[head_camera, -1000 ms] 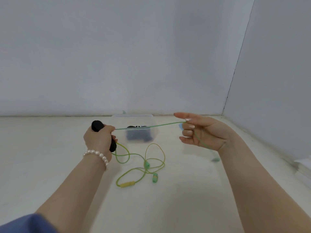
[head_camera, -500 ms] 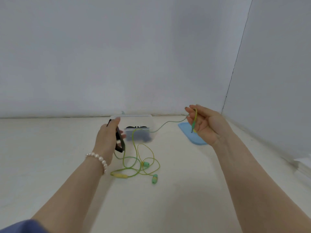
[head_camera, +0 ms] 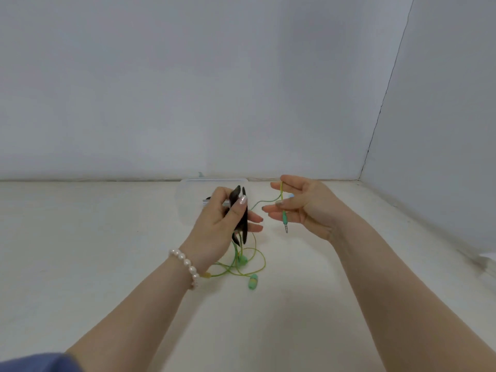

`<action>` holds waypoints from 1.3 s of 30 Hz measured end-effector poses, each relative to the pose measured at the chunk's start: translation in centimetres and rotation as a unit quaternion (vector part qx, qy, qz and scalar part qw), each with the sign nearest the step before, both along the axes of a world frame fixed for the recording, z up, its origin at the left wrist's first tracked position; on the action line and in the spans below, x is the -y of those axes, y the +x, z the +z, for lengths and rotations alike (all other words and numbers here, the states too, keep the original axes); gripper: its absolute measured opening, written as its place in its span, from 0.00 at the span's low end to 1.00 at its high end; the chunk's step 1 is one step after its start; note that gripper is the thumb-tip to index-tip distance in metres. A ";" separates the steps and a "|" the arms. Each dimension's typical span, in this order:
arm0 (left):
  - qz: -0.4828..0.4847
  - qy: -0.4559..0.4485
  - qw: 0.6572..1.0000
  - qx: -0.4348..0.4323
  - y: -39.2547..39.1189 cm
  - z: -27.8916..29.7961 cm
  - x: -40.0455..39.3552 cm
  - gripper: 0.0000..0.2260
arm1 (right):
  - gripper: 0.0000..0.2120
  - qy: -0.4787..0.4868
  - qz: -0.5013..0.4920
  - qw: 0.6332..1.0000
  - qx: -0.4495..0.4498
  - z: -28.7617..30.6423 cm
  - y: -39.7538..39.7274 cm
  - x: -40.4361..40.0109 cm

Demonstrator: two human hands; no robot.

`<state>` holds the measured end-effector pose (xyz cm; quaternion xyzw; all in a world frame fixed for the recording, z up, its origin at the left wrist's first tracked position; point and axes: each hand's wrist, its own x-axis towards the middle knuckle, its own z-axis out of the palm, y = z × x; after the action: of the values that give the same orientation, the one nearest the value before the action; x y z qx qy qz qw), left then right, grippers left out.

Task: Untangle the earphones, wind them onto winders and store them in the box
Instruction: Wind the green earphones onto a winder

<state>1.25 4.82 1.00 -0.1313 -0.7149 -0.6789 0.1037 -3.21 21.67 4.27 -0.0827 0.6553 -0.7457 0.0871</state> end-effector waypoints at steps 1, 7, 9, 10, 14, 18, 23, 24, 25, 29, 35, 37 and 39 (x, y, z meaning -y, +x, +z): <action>0.045 -0.063 0.995 -0.064 -0.1 -0.3 0.1 0.03 | 0.30 0.025 -0.010 1.000 -0.007 -0.1 -0.1 0.0; 0.128 0.025 0.986 -0.102 -1.0 0.1 1.3 0.10 | 0.15 0.117 -0.090 0.988 -0.033 -0.6 -0.5 -0.1; 0.065 0.150 0.986 -0.027 -1.0 0.7 1.4 0.11 | 0.10 0.146 -0.113 0.982 -0.028 -0.7 -0.6 -0.3; 0.029 0.195 0.980 0.005 -0.8 0.9 1.3 0.11 | 0.09 0.160 -0.123 0.979 -0.025 -0.7 -0.6 -0.4; -0.094 0.257 0.958 0.085 -0.1 1.0 0.7 0.09 | 0.07 0.120 -0.116 0.986 -0.015 -0.6 -0.6 -0.2; -0.120 0.243 0.958 0.092 -0.2 0.6 0.7 0.14 | 0.05 0.088 -0.109 0.990 -0.017 -0.5 -0.8 -0.4; -0.083 0.297 0.949 0.068 -0.2 1.4 0.8 0.09 | 0.06 0.040 -0.099 0.994 -0.006 -0.2 -0.9 -0.2; -0.073 0.321 0.942 0.061 -0.3 1.6 1.1 0.10 | 0.10 0.015 -0.081 0.997 -0.002 -0.2 -0.9 -0.2; -0.064 0.340 0.936 0.058 -0.4 1.7 1.4 0.10 | 0.12 -0.001 -0.063 0.998 -0.004 -0.2 -0.9 -0.1; -0.049 0.294 0.950 0.095 -0.5 1.2 1.3 0.08 | 0.15 -0.050 -0.059 0.997 -0.003 -0.4 -0.7 0.3; -0.113 0.223 0.956 0.153 0.0 -0.3 -0.6 0.13 | 0.20 -0.172 -0.036 0.984 0.031 -0.8 -0.6 1.1; -0.119 0.249 0.946 0.172 -0.1 -0.3 -0.7 0.12 | 0.20 -0.181 -0.024 0.983 0.018 -0.9 -0.4 1.3; -0.114 0.260 0.940 0.191 -0.2 -0.3 -0.8 0.13 | 0.20 -0.139 -0.021 0.990 -0.008 -1.2 -0.3 1.6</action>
<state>1.05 5.60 0.65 -0.0486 -0.5004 -0.8605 -0.0823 -3.47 20.11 3.08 -0.0861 0.5475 -0.8306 0.0536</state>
